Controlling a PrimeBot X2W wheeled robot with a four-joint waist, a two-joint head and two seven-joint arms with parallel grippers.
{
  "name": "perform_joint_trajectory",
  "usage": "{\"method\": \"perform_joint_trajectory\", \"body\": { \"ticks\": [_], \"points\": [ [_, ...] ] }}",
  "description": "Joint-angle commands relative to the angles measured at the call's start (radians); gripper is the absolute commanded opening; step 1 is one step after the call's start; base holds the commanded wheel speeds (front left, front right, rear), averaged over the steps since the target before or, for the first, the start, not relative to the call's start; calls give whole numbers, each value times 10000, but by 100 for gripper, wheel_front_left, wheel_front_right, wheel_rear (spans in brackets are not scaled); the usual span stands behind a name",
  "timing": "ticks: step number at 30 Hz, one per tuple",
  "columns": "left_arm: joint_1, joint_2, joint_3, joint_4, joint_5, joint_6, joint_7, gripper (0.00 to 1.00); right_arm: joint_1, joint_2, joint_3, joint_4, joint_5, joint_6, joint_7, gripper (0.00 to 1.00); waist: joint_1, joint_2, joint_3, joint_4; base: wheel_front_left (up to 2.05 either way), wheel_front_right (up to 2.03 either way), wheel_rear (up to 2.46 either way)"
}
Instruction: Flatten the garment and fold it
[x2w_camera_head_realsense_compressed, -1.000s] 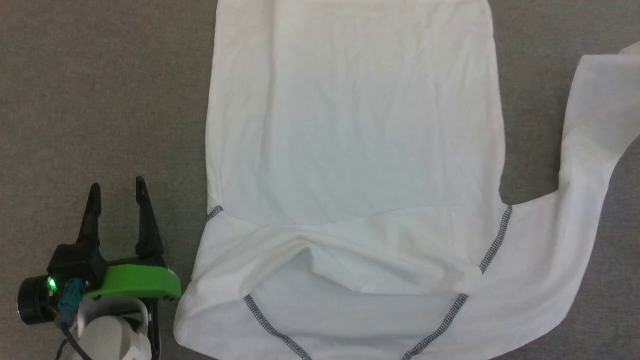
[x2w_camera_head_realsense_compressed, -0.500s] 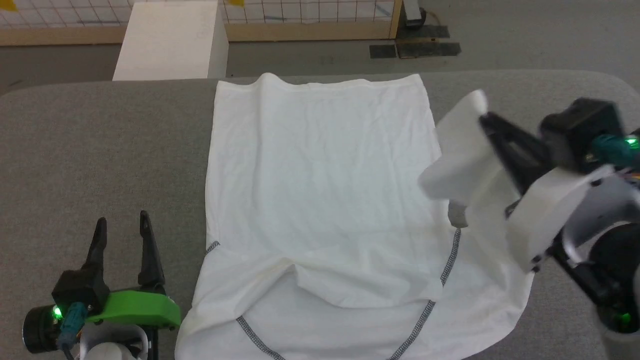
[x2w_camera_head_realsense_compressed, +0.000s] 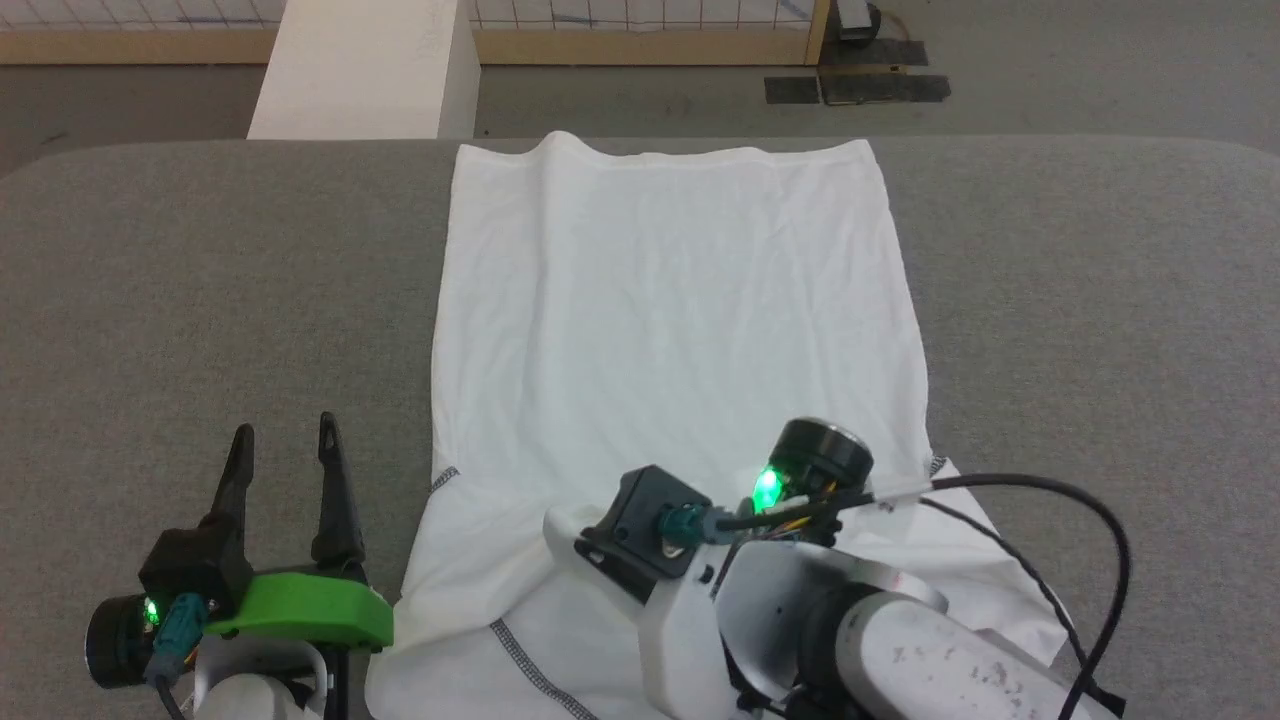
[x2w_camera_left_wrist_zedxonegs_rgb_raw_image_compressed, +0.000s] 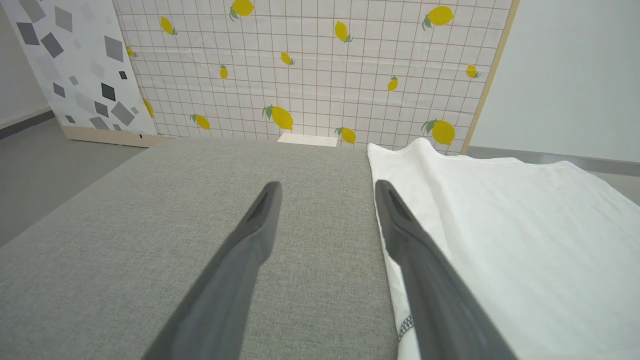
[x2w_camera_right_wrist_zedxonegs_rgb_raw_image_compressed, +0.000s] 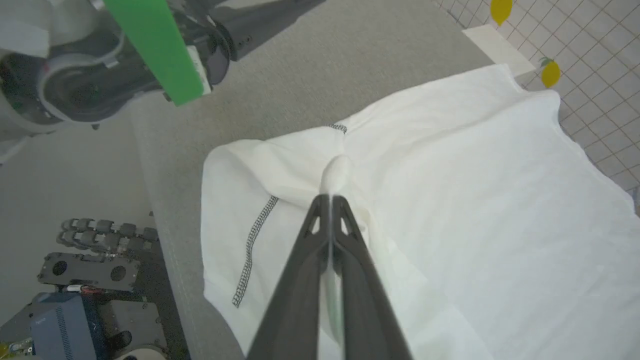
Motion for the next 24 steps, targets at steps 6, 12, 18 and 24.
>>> {"method": "perform_joint_trajectory", "body": {
  "ticks": [6, 12, 18, 24],
  "points": [
    [-334, -123, -51, 119, 58, -47, -39, 100, -141, 493, 871, 1912, 550, -17, -686, 21, 1, 0, 542, 556, 0, 0, 0],
    [-324, -129, -46, 210, 90, -86, -52, 100, -110, 676, 369, 2343, 1263, -17, -1545, 100, 1, 0, 481, 498, 0, 0, 0],
    [-412, -28, -179, 226, 210, -192, -56, 100, 406, 745, -2304, 1275, 1433, -17, -2971, 100, 1, 0, 252, 138, 0, 0, 0],
    [-1119, 340, -350, 352, 276, -524, 165, 100, 1349, 811, -5573, 0, 426, -17, -3650, 100, 1, 0, 456, -522, 0, 0, 0]
  ]
}}
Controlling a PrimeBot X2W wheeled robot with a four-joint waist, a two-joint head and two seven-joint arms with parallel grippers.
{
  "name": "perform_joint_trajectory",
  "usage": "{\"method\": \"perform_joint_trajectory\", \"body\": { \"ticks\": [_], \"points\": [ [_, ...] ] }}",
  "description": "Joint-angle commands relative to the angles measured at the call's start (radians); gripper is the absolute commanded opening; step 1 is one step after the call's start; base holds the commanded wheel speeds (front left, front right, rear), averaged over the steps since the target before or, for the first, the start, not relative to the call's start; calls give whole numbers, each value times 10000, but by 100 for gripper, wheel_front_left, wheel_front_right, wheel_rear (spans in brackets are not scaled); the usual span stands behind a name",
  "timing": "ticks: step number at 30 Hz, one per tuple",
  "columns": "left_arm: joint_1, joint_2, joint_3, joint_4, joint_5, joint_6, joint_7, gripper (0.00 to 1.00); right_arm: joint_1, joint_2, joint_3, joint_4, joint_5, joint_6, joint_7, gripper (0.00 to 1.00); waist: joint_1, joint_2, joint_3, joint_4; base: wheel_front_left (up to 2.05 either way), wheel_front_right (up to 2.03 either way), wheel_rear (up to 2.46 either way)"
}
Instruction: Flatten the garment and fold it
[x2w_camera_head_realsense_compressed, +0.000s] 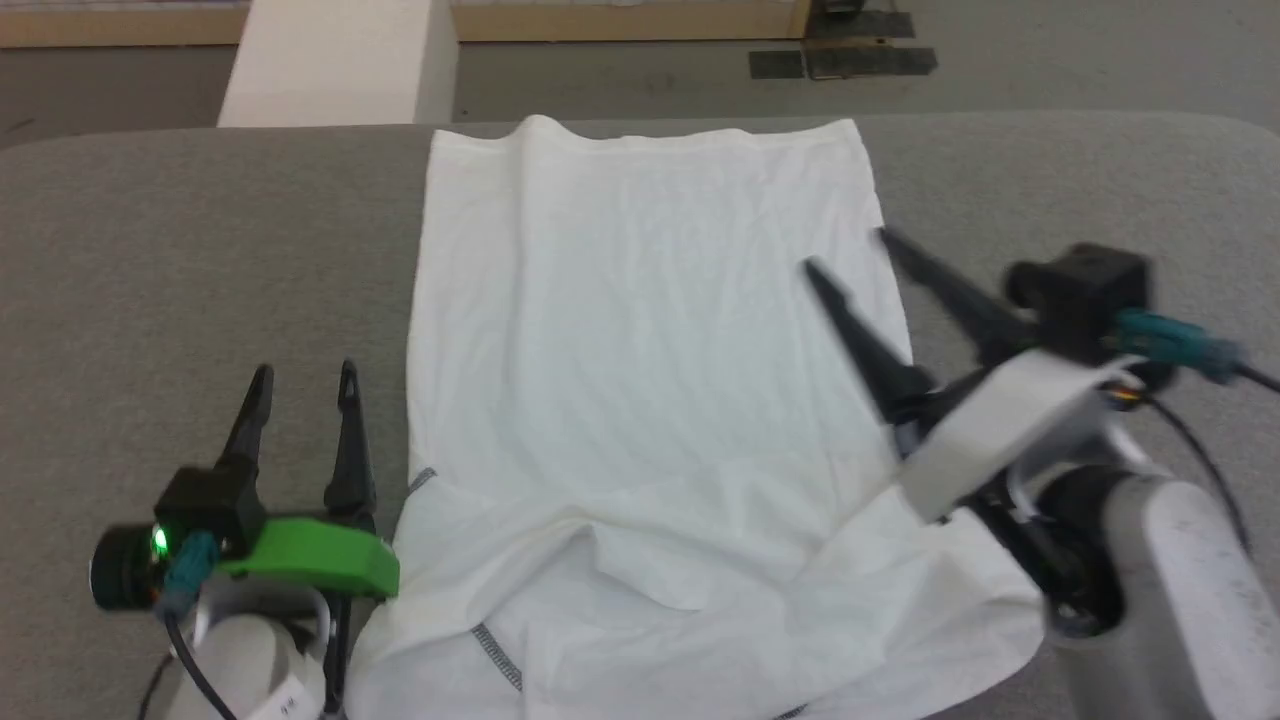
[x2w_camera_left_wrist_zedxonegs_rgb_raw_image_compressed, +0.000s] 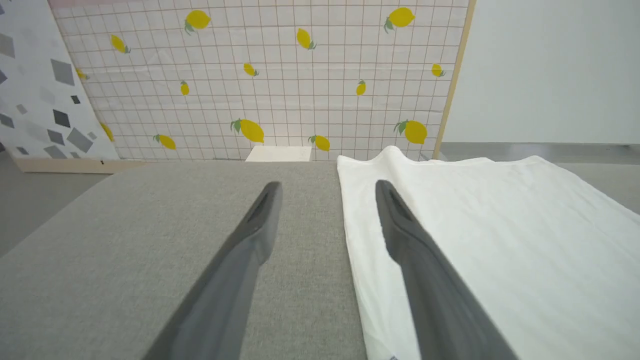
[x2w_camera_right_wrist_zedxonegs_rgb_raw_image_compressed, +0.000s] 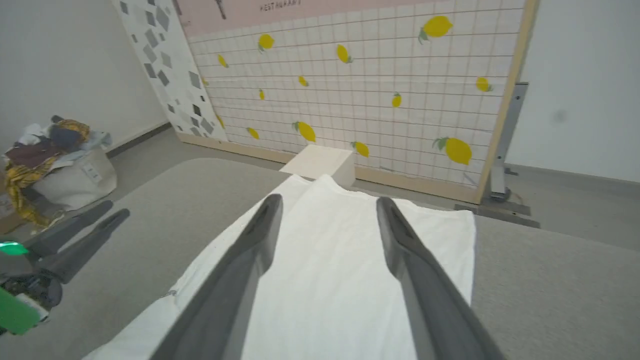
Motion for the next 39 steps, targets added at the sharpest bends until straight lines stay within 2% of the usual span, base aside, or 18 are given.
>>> {"method": "perform_joint_trajectory", "body": {
  "ticks": [1, 7, 8, 15, 16, 17, 21, 28, 34, 39],
  "points": [
    [-443, 169, -60, 6, 138, -107, 120, 100, 301, 85, -505, -175, -266, -15, -116, 100, 1, 0, 265, -455, 0, 0, 0],
    [-2324, 784, -243, 234, 222, -572, 1324, 100, 930, 159, -2259, -347, -1155, -15, -573, 100, 1, 0, 1269, -1165, 0, 0, 0],
    [-3511, 1213, -370, 409, 293, -850, 2473, 100, 1074, 219, -2619, -285, -1353, -15, -893, 100, 1, 0, 1920, -1529, 0, 0, 0],
    [-6267, 2231, -377, 1004, 201, -1307, 5328, 100, 850, 328, -2607, 20, -1330, -15, -1707, 100, 1, 0, 3458, -2358, 0, 0, 0],
    [-7289, 2537, -324, 1212, 131, -1337, 6534, 100, 616, 380, -2519, 294, -1165, -15, -1995, 100, 1, 0, 4015, -2663, 0, 0, 0],
    [-7533, 2600, -301, 1246, 116, -1306, 6883, 100, 546, 389, -2478, 371, -1120, -15, -2068, 100, 1, 0, 4160, -2744, 0, 0, 0],
    [-8385, 2859, -181, 1401, 85, -1030, 8491, 100, 263, 425, -2247, 662, -953, -15, -2360, 100, 1, 0, 4626, -3071, 0, 0, 0],
    [-9092, 3298, 183, 1163, 526, 264, 11152, 100, 1, 468, -1990, 917, -706, -15, -2635, 100, 1, 0, 5114, -3488, 0, 0, 0],
    [-9238, 3785, 250, 459, 1056, 871, 12527, 100, -64, 472, -1972, 940, -570, -15, -2756, 100, 1, 0, 5459, -3732, 0, 0, 0],
    [-9060, 4392, 304, -6, 1580, 1124, 13220, 100, -116, 504, -1888, 1034, -441, -15, -2807, 100, 1, 0, 5668, -3845, 0, 0, 0]
  ]
}}
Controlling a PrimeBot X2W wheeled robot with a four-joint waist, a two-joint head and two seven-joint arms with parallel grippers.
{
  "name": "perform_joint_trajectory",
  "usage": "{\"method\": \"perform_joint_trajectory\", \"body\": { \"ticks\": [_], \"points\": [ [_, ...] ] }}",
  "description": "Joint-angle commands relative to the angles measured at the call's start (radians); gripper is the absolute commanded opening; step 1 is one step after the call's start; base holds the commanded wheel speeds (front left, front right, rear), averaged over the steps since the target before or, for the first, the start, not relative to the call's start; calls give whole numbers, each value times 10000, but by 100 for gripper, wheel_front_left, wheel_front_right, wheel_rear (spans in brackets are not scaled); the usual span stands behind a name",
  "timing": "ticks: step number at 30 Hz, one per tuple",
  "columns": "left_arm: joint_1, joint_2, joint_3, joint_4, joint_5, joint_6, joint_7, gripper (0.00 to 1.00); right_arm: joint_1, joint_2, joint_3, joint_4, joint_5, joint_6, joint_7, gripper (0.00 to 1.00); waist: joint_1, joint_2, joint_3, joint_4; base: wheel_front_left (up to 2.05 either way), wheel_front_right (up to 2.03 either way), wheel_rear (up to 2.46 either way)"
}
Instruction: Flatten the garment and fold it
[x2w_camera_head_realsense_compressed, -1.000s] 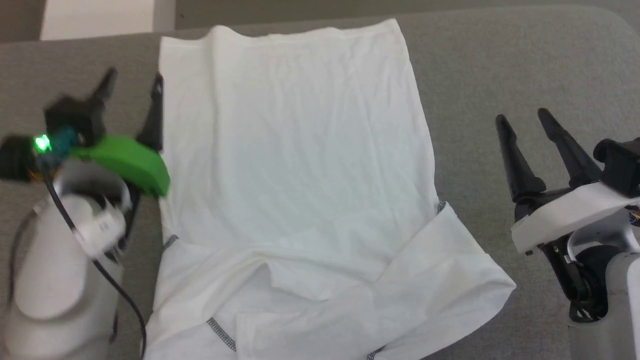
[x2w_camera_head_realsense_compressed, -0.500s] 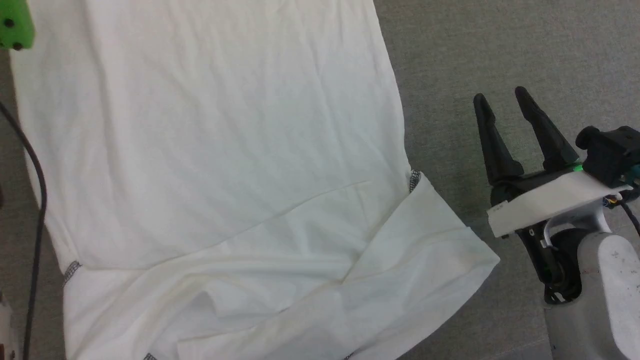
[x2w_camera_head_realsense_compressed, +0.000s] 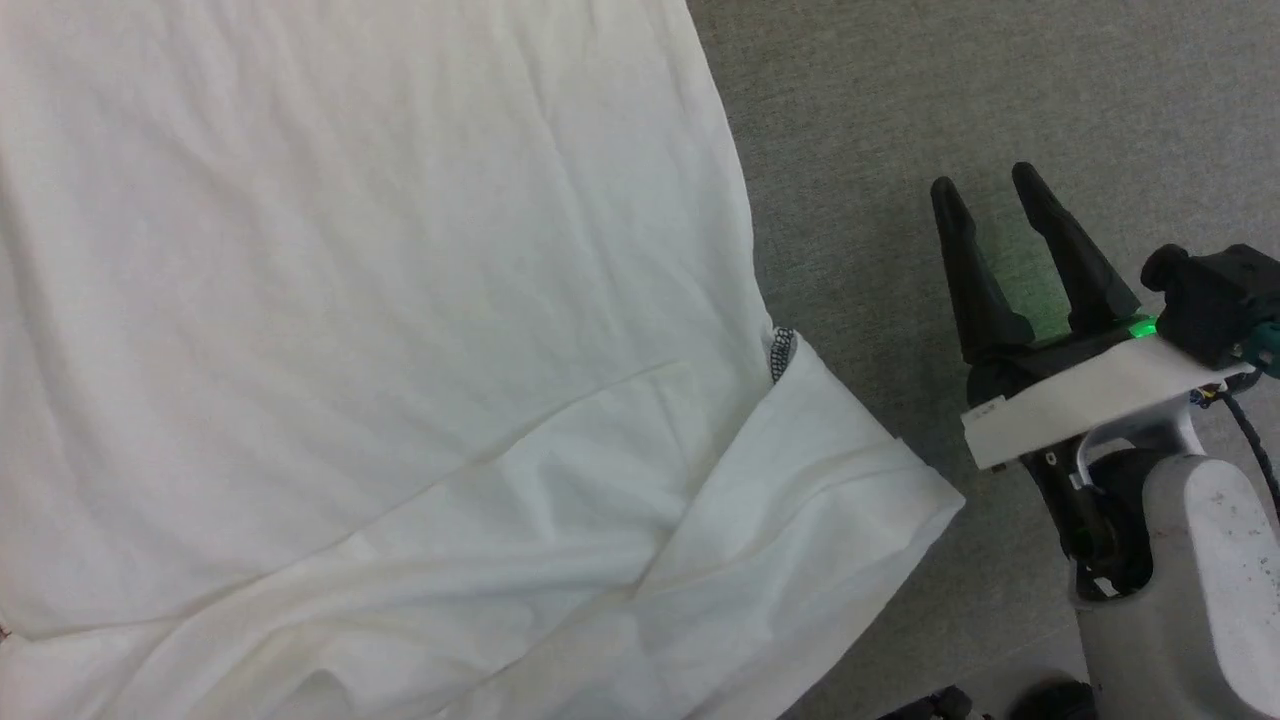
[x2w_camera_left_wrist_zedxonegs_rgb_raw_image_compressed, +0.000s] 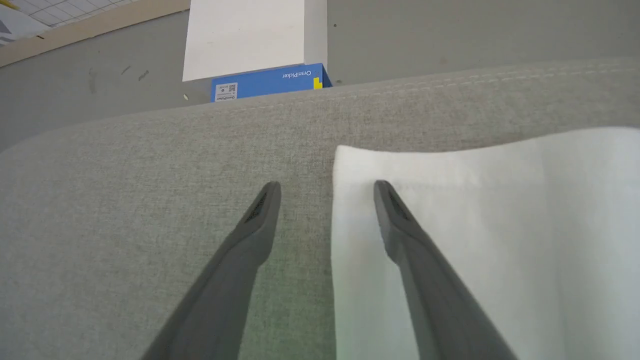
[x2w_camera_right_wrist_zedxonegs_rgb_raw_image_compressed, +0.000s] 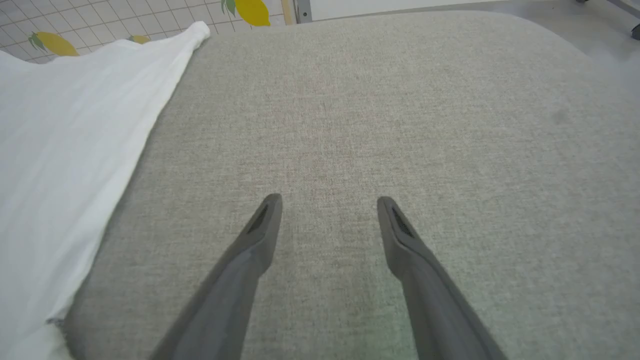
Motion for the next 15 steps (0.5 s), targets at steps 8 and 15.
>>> {"method": "perform_joint_trajectory", "body": {
  "ticks": [8, 15],
  "points": [
    [519, -122, 472, -329, -737, 189, 731, 0, -320, -88, 104, 152, 146, -15, -47, 100, -2, 0, 306, -70, 0, 0, 0],
    [33, 120, 347, 297, -925, -500, -751, 0, -2102, -850, 638, 171, 159, -15, 430, 100, -2, 0, 270, 345, 0, 0, 0]
  ]
}}
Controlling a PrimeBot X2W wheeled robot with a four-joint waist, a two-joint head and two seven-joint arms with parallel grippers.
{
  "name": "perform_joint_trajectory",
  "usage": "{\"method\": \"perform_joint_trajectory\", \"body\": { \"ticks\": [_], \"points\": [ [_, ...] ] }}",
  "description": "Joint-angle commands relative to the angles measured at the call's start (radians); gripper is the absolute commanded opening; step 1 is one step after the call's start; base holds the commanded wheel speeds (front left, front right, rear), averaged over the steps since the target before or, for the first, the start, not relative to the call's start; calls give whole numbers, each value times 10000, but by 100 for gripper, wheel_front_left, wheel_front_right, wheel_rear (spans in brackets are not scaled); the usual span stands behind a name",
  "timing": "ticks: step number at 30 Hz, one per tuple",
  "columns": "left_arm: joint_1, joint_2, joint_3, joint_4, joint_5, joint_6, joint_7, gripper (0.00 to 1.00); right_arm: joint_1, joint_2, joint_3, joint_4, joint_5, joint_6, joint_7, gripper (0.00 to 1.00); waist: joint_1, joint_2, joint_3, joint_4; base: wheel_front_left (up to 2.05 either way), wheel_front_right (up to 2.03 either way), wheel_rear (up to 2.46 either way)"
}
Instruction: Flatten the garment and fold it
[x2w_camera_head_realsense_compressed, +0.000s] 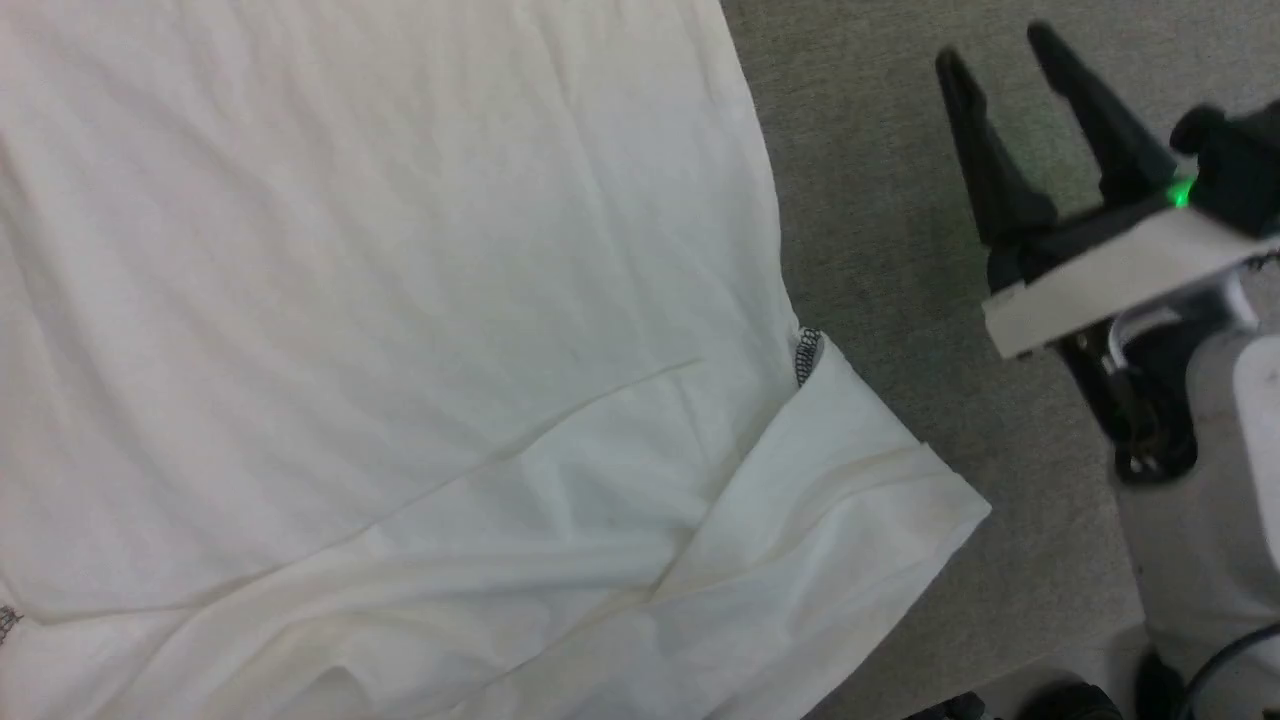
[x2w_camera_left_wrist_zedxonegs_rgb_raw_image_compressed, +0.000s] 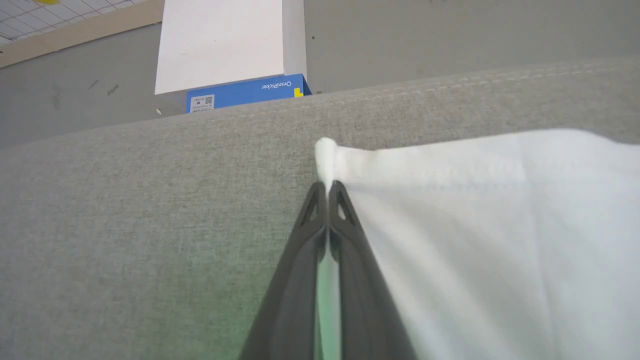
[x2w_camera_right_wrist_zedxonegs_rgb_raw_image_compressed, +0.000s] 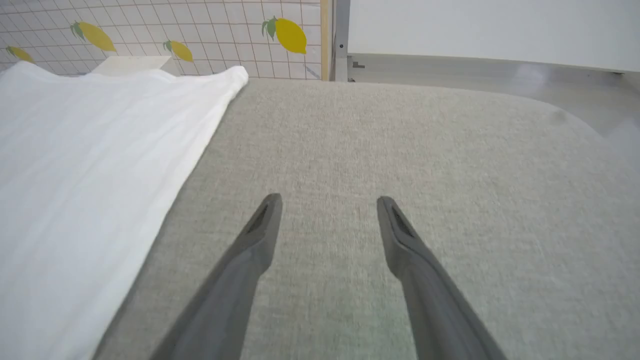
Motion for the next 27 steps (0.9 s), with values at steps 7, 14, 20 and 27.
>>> {"method": "perform_joint_trajectory", "body": {
  "ticks": [7, 14, 20, 27],
  "points": [
    [-1075, -634, -832, 1240, -13, -644, -2321, 0, -3855, -457, 695, 1643, 410, -15, 1369, 100, -1, 0, -147, 1213, 0, 0, 0],
    [-1385, -1660, -1570, 1129, -77, -761, -3323, 0, -6550, -430, 1042, 4338, 296, -15, 2805, 100, -1, 0, 40, 2395, 0, 0, 0],
    [-1393, -2386, -2064, 930, -93, -685, -3866, 0, -7794, -385, 1049, 6190, -251, -15, 3640, 100, -1, 0, 256, 3228, 0, 0, 0],
    [-1149, -2842, -2453, 626, -90, -568, -4180, 0, -8437, -325, 753, 7554, -824, -15, 5057, 100, -1, 0, 362, 3671, 0, 0, 0]
  ]
}}
